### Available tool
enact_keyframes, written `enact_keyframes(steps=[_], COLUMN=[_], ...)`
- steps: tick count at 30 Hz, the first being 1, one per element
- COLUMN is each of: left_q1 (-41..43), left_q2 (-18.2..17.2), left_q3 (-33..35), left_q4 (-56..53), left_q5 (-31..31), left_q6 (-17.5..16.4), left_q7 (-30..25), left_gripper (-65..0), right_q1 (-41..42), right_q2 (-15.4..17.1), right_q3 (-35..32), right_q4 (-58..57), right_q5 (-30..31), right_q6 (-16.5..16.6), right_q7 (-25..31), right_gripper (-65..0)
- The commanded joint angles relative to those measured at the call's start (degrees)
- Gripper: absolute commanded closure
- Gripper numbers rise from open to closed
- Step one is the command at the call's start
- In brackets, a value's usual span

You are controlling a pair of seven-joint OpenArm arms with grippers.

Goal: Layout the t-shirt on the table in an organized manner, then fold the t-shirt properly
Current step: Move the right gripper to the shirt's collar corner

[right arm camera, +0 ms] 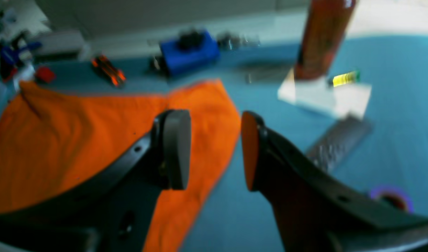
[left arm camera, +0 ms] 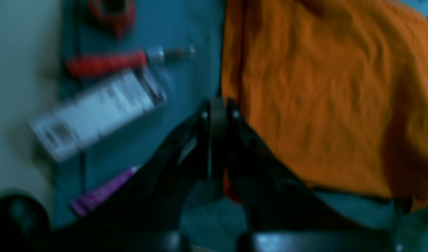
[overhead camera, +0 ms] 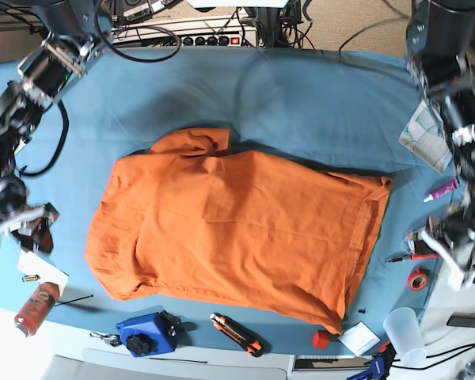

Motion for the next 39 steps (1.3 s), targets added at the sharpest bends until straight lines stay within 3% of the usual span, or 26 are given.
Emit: enact_keyframes(steps=[1,11,17,23,29,35,39], left_q1=[0.17,25.99,35.95,40.22,40.98,41.0,41.0], left_q2=[-1.09,-1.07,-1.07,-1.07,-1.07,-1.07,-1.07], left_q3=[-1.53,-14.99,-25.75,-35.34,-37.09,-37.11,-37.11], left_q4=[3.3,28.87,34.29,34.49,34.49,34.47,34.49], left_q5=[-1.97,-2.91,-2.97,-6.69,-10.69,-10.6,-10.6], left_q6=[-0.66,-1.55,-1.55,-2.43,-4.57,-4.59,-4.57], left_q7=[-1.4,-3.89,-4.09,-4.7,-4.48,-4.48,-4.5], left_gripper=[0.0,0.0,0.0,0.0,0.0,0.0,0.0], right_q1=[0.07,-14.05,-23.85,-29.9,-29.9,-29.46,-28.35], right_q2=[1.11,1.09,0.79,-0.15,-4.35,-8.83,-12.24], right_q3=[0.72,1.36,1.29,0.61,-9.33,-20.9,-23.85], right_q4=[1.11,1.11,1.11,1.11,1.09,1.09,1.05], right_q5=[1.88,16.35,21.59,26.1,25.57,12.15,7.61], right_q6=[0.79,3.75,3.75,3.75,3.75,3.75,3.75], right_q7=[1.01,-9.51,-9.92,-10.62,-10.34,1.73,4.22], right_gripper=[-24.6,-24.5,-24.5,-24.5,-24.5,-24.5,-24.5])
